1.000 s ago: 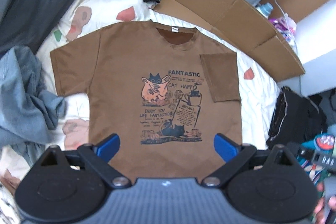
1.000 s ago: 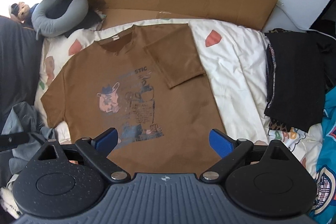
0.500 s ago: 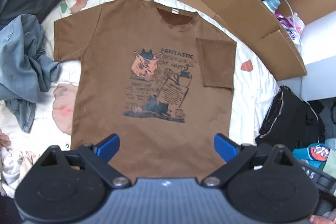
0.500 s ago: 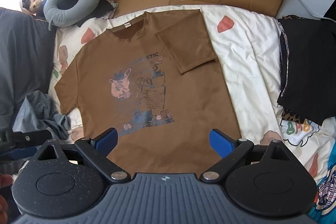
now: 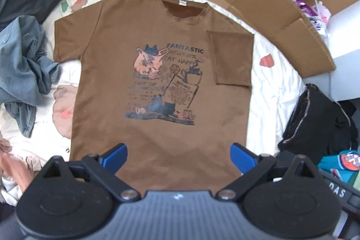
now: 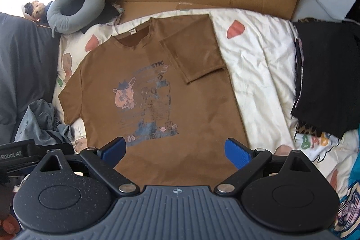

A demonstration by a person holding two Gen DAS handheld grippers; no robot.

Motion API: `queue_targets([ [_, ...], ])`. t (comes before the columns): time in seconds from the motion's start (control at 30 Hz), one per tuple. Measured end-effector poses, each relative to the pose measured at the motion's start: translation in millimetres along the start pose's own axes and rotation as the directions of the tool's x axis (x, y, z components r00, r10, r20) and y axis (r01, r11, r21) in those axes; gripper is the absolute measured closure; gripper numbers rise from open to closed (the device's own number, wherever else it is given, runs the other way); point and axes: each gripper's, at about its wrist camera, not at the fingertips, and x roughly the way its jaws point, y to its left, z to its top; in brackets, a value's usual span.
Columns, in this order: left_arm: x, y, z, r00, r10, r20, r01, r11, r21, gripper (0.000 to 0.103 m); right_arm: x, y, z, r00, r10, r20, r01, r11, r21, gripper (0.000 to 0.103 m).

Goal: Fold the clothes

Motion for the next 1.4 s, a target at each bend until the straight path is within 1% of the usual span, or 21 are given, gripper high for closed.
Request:
queue_targets([
  [0.13, 16.1, 12.3, 4.4, 1.000, -0.002, -0.015, 0.002, 0.999, 0.037, 0.004, 11.5, 12.8, -11.2, 1.000, 0.019, -0.003, -0.019, 1.000, -0.007, 0.005],
  [0.2, 21.8, 21.9, 11.3, 1.000, -0.007, -0.019, 0.009, 0.998, 0.064, 0.004, 17.5, 20.9, -16.8, 1.000, 0.023, -0.008, -0.023, 1.000, 0.010, 0.005],
  [0.3, 21.3, 40.4, 28.0, 0.999, -0.040, -0.023, 0.043, 0.993, 0.106, 0.004, 25.6, 33.6, -23.3, 1.000, 0.025, -0.003, -0.025, 0.998, 0.051, 0.005],
  [0.37, 19.9, 50.2, 35.3, 0.998, -0.055, -0.032, 0.060, 0.985, 0.162, 0.004, 32.5, 49.7, -25.7, 1.000, 0.020, 0.004, -0.020, 0.999, 0.045, 0.005],
  [0.43, 21.1, 61.5, 42.0, 0.996, -0.068, -0.062, 0.080, 0.974, 0.211, 0.004, 39.7, 67.0, -27.8, 1.000, 0.016, 0.010, -0.016, 0.999, 0.035, 0.005],
  [0.63, 24.5, 111.2, 71.7, 0.994, -0.089, -0.068, 0.103, 0.960, 0.261, 0.004, 61.8, 119.9, -33.0, 1.000, 0.005, 0.028, -0.005, 1.000, 0.004, 0.005],
  [0.77, 34.3, 155.7, 91.0, 0.994, -0.084, -0.063, 0.097, 0.963, 0.253, 0.004, 83.6, 158.2, -32.1, 1.000, 0.008, 0.024, -0.008, 1.000, 0.010, 0.006],
  [0.9, 40.9, 197.7, 113.0, 0.997, -0.058, -0.053, 0.070, 0.967, 0.243, 0.004, 104.4, 189.9, -28.6, 1.000, 0.002, 0.017, -0.003, 0.999, 0.053, 0.007],
  [1.0, 46.7, 223.4, 130.2, 0.997, -0.057, -0.046, 0.066, 0.971, 0.229, 0.004, 120.1, 210.9, -24.2, 1.000, 0.000, 0.017, -0.001, 0.999, 0.037, 0.007],
  [1.1, 54.8, 241.1, 146.6, 0.997, -0.071, -0.039, 0.078, 0.970, 0.230, 0.004, 138.5, 231.3, -19.1, 1.000, 0.001, 0.010, -0.001, 1.000, 0.009, 0.008],
  [1.13, 56.9, 246.2, 152.2, 0.996, -0.074, -0.039, 0.082, 0.970, 0.229, 0.004, 143.0, 237.0, -17.6, 1.000, 0.001, 0.005, -0.001, 1.000, -0.007, 0.010],
  [1.23, 61.4, 259.8, 166.6, 0.996, -0.077, -0.042, 0.085, 0.970, 0.227, 0.004, 152.9, 256.2, -14.0, 1.000, -0.018, -0.007, 0.018, 0.999, -0.046, 0.011],
  [1.4, 72.0, 276.0, 182.2, 0.995, -0.090, -0.045, 0.099, 0.966, 0.239, 0.004, 176.0, 273.6, -4.6, 0.999, -0.037, -0.017, 0.037, 0.999, 0.005, 0.011],
])
